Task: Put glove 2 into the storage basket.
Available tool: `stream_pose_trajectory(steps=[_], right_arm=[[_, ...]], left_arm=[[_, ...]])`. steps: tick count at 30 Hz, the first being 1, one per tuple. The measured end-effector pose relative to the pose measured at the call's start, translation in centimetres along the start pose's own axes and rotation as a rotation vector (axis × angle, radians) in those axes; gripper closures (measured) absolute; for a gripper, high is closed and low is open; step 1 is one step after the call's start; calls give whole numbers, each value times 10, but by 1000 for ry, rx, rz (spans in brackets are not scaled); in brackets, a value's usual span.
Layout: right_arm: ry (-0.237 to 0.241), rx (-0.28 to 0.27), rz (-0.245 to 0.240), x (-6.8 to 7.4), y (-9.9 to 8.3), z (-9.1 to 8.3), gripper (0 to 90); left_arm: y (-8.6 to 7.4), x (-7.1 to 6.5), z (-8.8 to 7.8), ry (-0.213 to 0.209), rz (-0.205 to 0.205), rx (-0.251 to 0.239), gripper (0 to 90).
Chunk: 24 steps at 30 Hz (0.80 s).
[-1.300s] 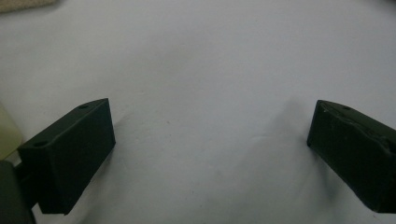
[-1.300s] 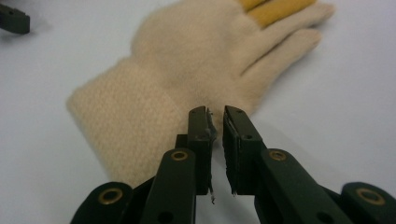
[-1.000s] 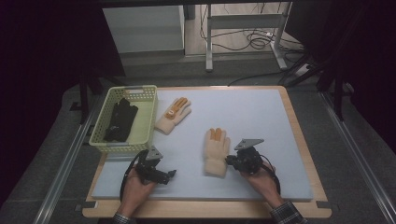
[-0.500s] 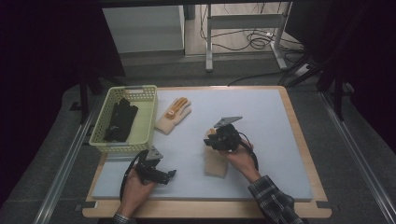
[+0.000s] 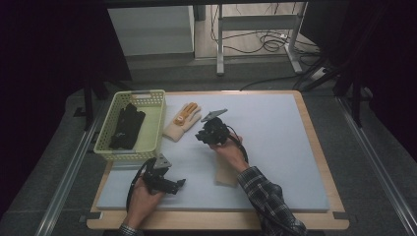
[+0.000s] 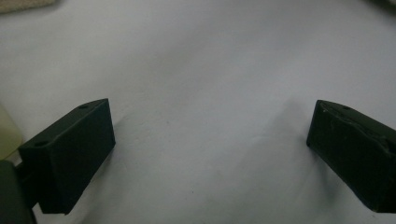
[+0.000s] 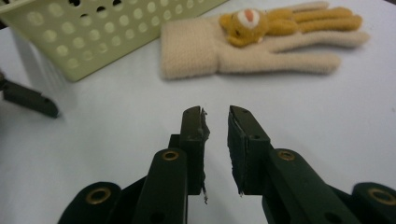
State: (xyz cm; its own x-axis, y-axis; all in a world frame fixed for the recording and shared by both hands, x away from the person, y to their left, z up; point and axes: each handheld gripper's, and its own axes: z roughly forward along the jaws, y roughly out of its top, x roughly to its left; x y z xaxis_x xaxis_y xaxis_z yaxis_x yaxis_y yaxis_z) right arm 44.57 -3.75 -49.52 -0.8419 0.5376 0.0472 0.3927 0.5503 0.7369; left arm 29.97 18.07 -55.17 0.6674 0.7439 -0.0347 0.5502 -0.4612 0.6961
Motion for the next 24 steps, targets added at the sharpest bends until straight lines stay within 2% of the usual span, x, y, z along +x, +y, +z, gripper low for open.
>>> stream_pose_trajectory(steps=[12, 20, 22, 24], right_arm=[[-34, 4, 12, -12, 29, 40, 658], [-41, 10, 16, -10, 41, 67, 623], [-41, 17, 16, -9, 42, 70, 620], [-34, 28, 5, -7, 44, 81, 598]], left_arm=[[0, 0, 0, -1, -2, -2, 11], [0, 0, 0, -2, -2, -1, 11], [0, 0, 0, -2, -3, -2, 11], [0, 0, 0, -2, -3, -1, 11]])
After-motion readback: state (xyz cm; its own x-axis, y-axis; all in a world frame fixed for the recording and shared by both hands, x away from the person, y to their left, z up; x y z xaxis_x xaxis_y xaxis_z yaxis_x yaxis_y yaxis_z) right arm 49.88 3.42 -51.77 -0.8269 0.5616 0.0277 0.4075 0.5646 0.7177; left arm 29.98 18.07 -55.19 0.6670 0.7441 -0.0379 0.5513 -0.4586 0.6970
